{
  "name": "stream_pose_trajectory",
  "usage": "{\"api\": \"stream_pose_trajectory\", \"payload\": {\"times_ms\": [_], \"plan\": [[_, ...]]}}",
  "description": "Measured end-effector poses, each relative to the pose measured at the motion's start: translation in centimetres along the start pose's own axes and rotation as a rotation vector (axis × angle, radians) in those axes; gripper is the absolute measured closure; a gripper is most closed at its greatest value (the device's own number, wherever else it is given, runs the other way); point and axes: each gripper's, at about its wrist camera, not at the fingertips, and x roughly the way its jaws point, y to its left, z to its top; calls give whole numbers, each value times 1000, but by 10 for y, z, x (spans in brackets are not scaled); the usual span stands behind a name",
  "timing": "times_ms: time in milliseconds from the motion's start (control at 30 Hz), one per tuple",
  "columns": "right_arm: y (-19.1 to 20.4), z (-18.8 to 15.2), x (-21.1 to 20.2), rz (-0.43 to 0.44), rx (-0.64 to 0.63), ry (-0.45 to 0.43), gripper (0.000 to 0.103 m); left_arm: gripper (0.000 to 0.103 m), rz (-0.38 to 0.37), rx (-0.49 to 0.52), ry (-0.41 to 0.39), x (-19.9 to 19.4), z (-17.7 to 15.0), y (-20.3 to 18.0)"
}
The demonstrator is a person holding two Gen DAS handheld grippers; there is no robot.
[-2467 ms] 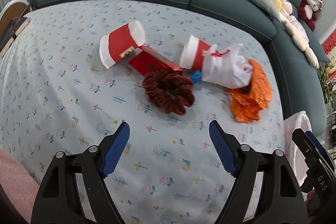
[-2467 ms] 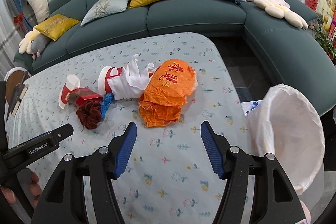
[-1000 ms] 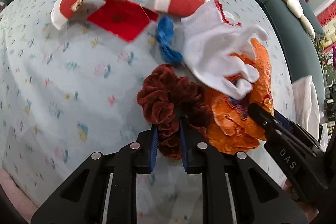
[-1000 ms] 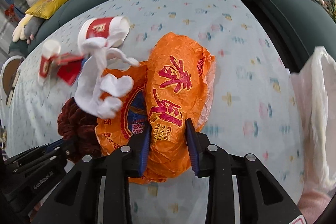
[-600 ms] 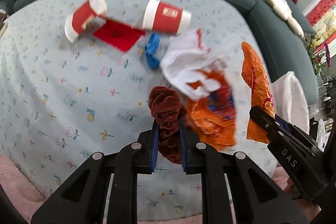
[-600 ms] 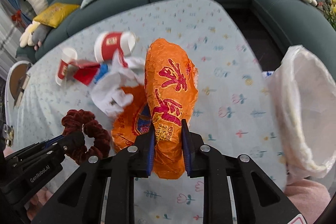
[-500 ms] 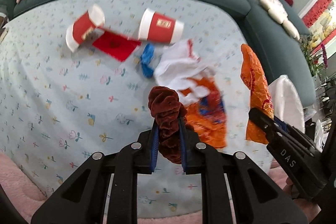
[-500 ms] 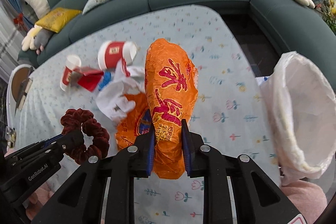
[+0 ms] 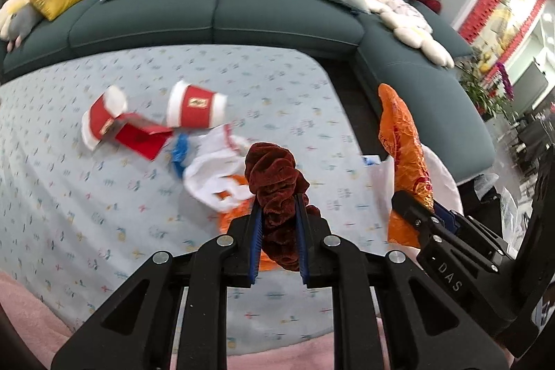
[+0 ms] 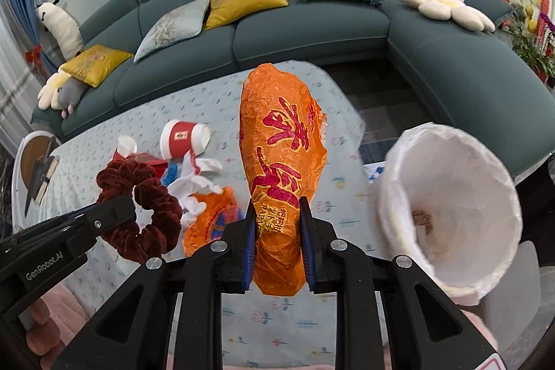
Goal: Collect trash
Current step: 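Carry both items over the bin and open the left tool to drop the scrunchie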
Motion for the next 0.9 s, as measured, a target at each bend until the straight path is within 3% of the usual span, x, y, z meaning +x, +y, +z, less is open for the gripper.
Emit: {"api": "stream_pose_trajectory", "payload": {"times_ms": [433,900], "plan": [[-64,-3,-36,-86,43,-49,82,87,-65,158,-7,9,6,-93],[-147,-19,-40,-149,186,-38,82,86,-136,280,39,34,1,-175]]}}
